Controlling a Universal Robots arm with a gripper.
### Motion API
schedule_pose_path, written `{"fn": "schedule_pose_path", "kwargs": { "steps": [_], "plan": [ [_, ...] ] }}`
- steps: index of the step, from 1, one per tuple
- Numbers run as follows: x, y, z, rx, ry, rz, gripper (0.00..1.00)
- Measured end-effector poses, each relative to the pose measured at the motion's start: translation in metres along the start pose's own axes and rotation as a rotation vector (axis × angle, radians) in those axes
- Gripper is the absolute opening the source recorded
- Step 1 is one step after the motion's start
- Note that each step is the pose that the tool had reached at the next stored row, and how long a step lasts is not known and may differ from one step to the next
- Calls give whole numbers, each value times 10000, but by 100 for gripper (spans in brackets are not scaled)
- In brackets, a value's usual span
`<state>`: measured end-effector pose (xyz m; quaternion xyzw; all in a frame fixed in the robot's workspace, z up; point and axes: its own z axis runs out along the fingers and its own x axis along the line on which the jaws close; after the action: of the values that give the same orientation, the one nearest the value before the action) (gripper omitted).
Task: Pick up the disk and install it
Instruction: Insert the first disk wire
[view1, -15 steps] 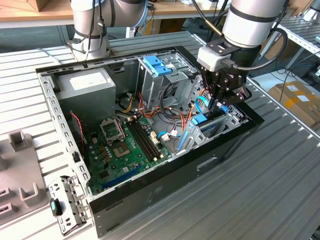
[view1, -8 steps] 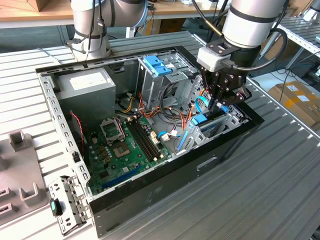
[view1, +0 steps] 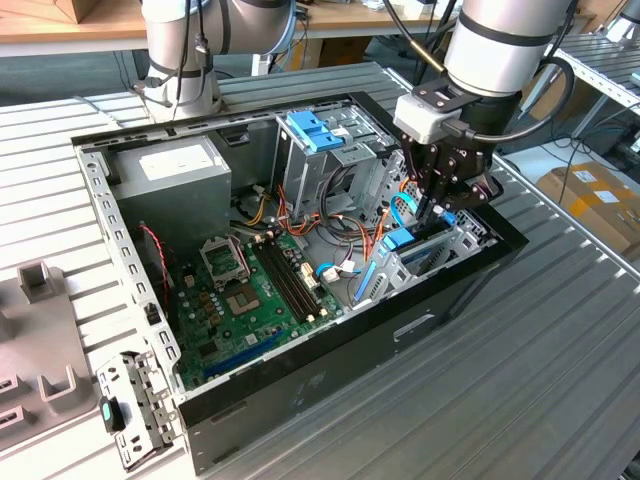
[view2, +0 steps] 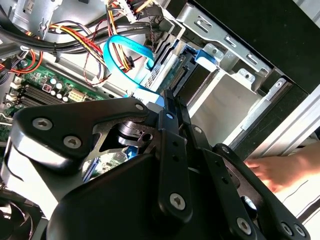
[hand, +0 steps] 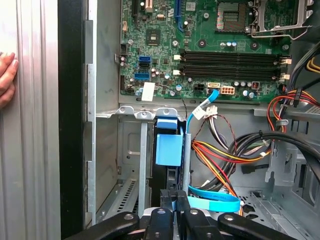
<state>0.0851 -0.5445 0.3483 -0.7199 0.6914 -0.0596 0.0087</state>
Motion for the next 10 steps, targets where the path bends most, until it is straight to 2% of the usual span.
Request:
{"fn": "schedule_pose_path", "kwargs": {
  "steps": [6, 7, 8, 10],
  "plan": [
    [2, -2, -27, 8, -2, 1, 16],
    [2, 7, -28, 98, 3, 8, 16],
    [2, 10, -29, 135, 3, 10, 16],
    [2, 11, -28, 149, 3, 10, 16]
  ]
}}
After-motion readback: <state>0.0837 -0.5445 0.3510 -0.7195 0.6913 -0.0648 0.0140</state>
